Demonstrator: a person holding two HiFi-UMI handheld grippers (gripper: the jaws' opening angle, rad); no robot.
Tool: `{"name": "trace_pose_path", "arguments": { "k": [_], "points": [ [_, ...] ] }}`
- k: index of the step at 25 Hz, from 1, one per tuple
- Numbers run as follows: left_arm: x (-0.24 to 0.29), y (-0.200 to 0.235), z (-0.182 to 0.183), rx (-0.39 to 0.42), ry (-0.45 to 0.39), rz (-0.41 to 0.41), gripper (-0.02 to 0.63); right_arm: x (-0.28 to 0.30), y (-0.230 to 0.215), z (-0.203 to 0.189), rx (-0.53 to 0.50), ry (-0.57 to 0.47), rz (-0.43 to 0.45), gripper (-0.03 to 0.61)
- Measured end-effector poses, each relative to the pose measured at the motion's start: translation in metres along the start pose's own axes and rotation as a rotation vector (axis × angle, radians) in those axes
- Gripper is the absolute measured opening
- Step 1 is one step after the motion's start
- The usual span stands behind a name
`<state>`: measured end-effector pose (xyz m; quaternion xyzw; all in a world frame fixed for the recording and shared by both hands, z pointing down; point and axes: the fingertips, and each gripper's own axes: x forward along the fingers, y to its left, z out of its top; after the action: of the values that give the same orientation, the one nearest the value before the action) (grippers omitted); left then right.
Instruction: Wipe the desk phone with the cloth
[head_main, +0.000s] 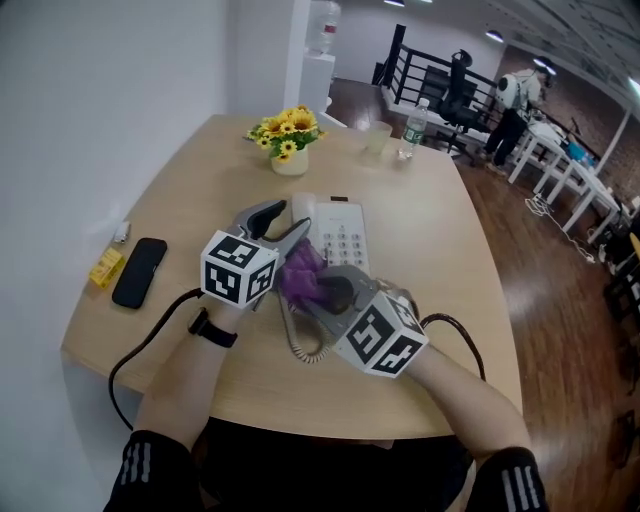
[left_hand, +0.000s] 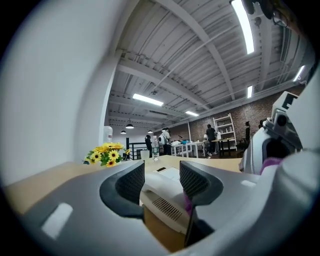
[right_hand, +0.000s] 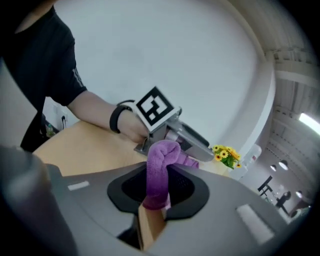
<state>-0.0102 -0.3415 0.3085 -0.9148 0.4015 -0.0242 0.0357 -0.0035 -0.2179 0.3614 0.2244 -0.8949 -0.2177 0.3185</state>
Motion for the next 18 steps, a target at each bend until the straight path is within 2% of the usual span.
{"name": "trace_pose_path", "arguments": {
  "k": [2,4,9,15,18],
  "points": [
    [0.001,0.000,-0.002,-0.001,0.005,0.001,0.213,0.016,0.007,-0.013,-0.018,0.044,0.016,0.077],
    [0.001,-0.002,-0.001,0.002,0.004,-0.004,0.213,0.017,0.008,-0.020,0.001,0.046,0.024,0.077],
    [0.002,-0.009,0.001,0.025,0.005,-0.022,0.213,-0.008,-0.011,-0.047,0.100,0.050,-0.004,0.077],
    [0.005,-0.016,-0.004,0.056,0.020,-0.035,0.213,-0.039,-0.037,-0.106,0.237,0.137,-0.048,0.077],
    [0.005,-0.018,-0.004,0.061,0.022,-0.039,0.213,-0.061,-0.051,-0.127,0.267,0.181,-0.101,0.077]
  ]
}}
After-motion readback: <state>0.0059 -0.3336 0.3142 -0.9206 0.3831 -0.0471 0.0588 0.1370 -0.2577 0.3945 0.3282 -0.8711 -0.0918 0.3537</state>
